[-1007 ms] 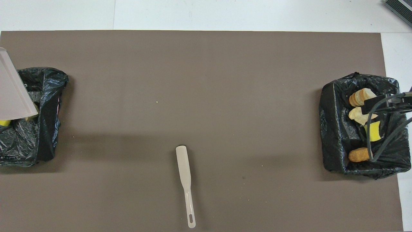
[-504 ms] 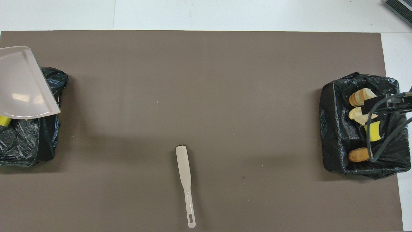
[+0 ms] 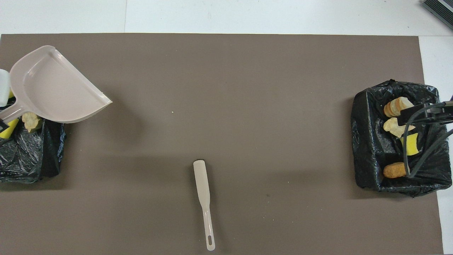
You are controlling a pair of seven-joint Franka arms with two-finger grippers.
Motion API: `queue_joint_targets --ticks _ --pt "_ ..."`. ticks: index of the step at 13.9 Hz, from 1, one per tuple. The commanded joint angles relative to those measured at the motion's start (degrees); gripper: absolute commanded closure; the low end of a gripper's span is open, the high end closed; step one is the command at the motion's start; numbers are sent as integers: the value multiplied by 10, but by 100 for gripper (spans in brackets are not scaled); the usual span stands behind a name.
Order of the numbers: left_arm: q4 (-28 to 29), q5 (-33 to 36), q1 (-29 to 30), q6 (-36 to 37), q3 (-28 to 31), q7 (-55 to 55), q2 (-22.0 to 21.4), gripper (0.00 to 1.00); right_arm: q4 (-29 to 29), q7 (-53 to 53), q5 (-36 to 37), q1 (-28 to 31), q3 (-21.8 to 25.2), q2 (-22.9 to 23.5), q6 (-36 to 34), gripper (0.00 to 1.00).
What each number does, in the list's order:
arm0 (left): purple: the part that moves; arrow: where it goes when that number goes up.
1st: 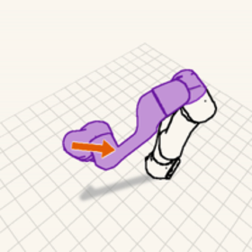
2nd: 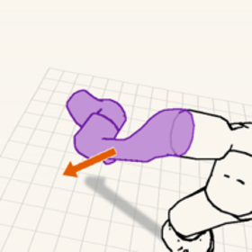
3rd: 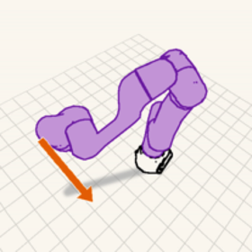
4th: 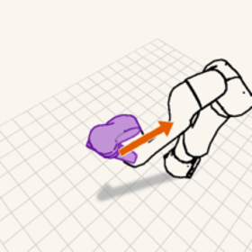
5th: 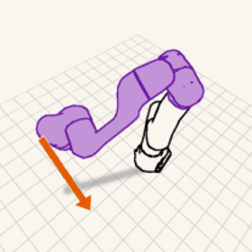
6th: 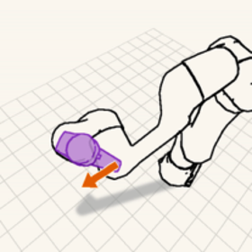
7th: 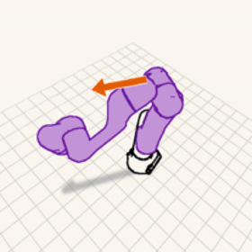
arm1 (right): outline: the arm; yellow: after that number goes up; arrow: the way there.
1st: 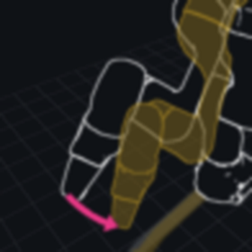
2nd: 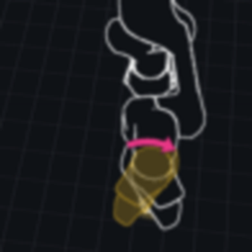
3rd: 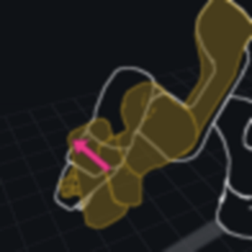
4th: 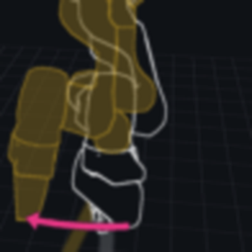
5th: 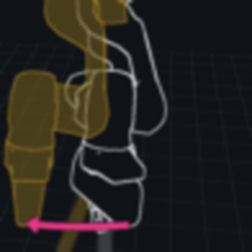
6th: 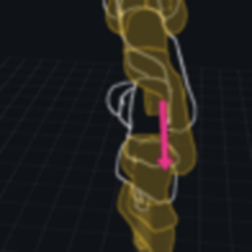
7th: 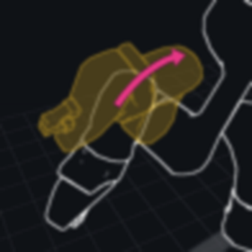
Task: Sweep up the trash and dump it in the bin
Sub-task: 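Bring the dustpan back to the table center with the left gripper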
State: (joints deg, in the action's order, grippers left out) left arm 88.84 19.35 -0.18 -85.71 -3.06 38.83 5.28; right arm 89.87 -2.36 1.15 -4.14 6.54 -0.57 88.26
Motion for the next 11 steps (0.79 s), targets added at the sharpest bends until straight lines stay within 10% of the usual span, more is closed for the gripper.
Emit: queue_joint_targets --ticks 1,11 --pt "63 -57 -45 -6 8 -137 -47 100 -3 10 -11 4 -1 -2 -7 0" --pt "132 -173 -248 -185 7 -602 -32 100 -3 10 -11 4 0 -2 -7 0"
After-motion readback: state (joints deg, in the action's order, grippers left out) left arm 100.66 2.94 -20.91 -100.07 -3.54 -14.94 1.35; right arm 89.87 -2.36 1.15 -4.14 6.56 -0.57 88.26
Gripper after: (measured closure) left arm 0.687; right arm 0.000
